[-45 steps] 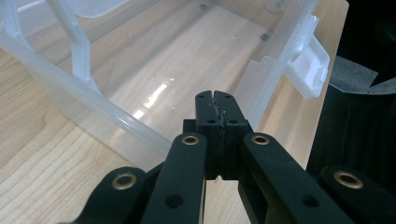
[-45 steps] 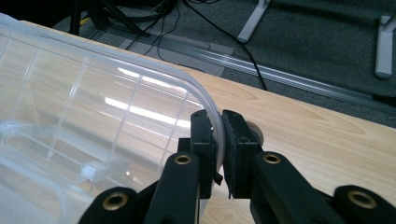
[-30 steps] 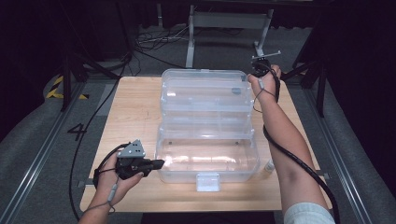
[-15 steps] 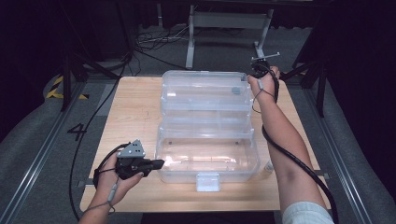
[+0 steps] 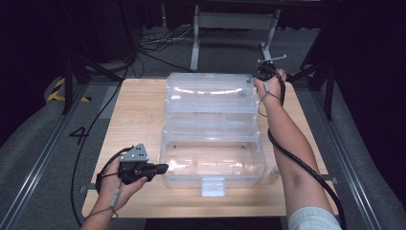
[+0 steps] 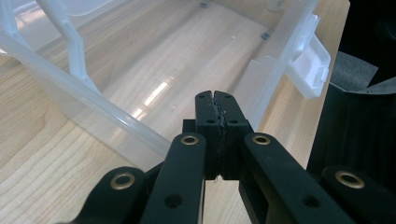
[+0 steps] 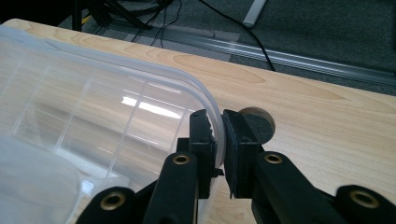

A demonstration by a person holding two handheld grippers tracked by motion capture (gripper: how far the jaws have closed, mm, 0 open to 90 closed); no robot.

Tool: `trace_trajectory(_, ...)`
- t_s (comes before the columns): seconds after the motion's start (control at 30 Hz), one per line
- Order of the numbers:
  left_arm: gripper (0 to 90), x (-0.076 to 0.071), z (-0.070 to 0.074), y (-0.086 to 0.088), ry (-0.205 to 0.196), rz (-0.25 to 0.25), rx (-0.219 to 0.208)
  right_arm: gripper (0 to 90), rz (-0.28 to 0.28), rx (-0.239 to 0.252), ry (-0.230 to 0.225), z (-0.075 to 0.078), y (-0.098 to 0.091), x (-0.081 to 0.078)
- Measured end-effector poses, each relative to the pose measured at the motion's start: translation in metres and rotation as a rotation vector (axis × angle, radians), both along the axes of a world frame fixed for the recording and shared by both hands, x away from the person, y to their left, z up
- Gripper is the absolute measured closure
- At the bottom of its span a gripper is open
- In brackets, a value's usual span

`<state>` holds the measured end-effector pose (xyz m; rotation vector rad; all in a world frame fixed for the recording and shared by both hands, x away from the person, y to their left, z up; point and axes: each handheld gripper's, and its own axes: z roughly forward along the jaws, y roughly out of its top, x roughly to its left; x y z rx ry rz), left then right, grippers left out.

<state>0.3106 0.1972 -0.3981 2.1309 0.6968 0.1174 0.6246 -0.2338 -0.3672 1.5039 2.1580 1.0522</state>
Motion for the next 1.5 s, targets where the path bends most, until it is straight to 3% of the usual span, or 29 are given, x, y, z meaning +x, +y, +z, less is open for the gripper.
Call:
trace_trajectory(0.47, 89.3, 0.0, 0.0, 0.0, 0.001, 0.0, -0.001, 82.0, -0.005, 0.012, 0.005, -0.005, -0.001, 0.001)
trace_trajectory(0.83, 88.7, 0.002, 0.0, -0.001, 0.008, -0.009, 0.008, 72.1, 0.005, 0.014, -0.077, 0.019, -0.009, -0.011)
trace_trajectory(1.23, 87.5, 0.004, 0.003, -0.001, 0.013, -0.012, 0.015, 68.3, 0.071, 0.018, -0.183, 0.06, -0.029, -0.049)
trace_trajectory(1.5, 85.2, 0.002, 0.011, 0.01, 0.011, -0.003, -0.033, 66.1, 0.155, 0.041, -0.223, 0.079, -0.043, -0.084)
